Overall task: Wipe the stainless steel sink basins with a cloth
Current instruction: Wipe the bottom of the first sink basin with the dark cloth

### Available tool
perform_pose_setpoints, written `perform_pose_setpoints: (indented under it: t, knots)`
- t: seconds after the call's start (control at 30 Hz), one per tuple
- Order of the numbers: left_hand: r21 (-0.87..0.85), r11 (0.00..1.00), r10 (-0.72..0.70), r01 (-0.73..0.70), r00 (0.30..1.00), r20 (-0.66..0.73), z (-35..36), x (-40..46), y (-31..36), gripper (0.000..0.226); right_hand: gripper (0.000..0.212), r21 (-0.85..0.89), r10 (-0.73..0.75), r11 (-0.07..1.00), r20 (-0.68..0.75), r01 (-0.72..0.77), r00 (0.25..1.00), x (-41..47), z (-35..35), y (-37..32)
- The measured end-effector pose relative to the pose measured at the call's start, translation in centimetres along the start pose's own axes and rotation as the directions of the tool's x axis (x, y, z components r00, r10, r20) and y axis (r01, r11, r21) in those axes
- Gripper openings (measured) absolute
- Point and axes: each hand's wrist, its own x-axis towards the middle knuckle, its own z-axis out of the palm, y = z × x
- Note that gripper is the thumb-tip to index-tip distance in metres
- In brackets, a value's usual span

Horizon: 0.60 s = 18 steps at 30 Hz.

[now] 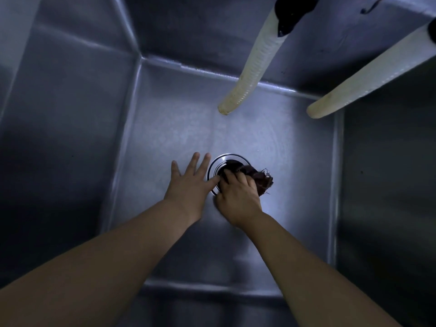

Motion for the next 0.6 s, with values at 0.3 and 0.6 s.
perform_pose_setpoints:
  t: [0.3, 0.6]
  knots:
    - [-0.001, 1.0, 0.009, -0.009, 0.998, 0.057, -0.7, -0.1, 0.0, 0.103, 0.045, -0.291, -0.333, 0.895, 0.074, 0.339, 0.94, -0.5, -3.1, 2.8]
    - [-0.01, 1.0, 0.004, -0.004, 0.999, 0.041, -0.3, 0.2, 0.1, 0.105, 0.069, -0.471, -0.454, 0.657, 0.377, 0.589, 0.807, 1.4, -5.2, 4.3]
